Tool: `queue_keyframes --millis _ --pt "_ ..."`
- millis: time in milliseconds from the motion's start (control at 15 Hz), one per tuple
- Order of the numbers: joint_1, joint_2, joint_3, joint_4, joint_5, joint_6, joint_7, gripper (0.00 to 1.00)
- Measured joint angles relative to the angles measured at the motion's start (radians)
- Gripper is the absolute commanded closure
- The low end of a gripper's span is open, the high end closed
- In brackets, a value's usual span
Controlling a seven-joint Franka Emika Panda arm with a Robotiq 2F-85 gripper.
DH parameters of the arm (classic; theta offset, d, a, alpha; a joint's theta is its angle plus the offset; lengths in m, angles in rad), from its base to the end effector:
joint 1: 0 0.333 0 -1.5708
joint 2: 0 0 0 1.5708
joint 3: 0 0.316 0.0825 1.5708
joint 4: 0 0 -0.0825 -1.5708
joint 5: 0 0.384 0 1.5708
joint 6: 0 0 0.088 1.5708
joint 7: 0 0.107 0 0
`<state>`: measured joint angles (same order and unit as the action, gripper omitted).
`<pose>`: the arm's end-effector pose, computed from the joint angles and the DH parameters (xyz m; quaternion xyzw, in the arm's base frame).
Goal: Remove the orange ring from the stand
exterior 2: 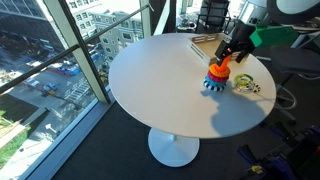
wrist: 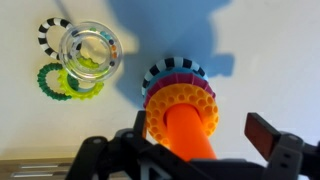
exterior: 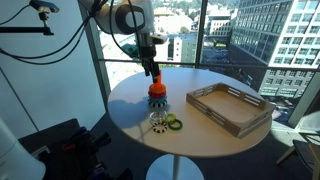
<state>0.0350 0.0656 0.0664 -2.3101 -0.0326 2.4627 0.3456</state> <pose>0.5229 0.0532 0.3245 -0.9930 0.1097 -0.0444 0.0013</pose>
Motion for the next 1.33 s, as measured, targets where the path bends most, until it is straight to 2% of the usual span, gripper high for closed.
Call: queue_keyframes --millis 800,1333 --pt "0.033 0.060 -0.030 0.000 -0.098 0.012 0.220 0.00" --pt "0.057 0.094 -0.047 0.003 -0.154 0.070 0.282 0.00"
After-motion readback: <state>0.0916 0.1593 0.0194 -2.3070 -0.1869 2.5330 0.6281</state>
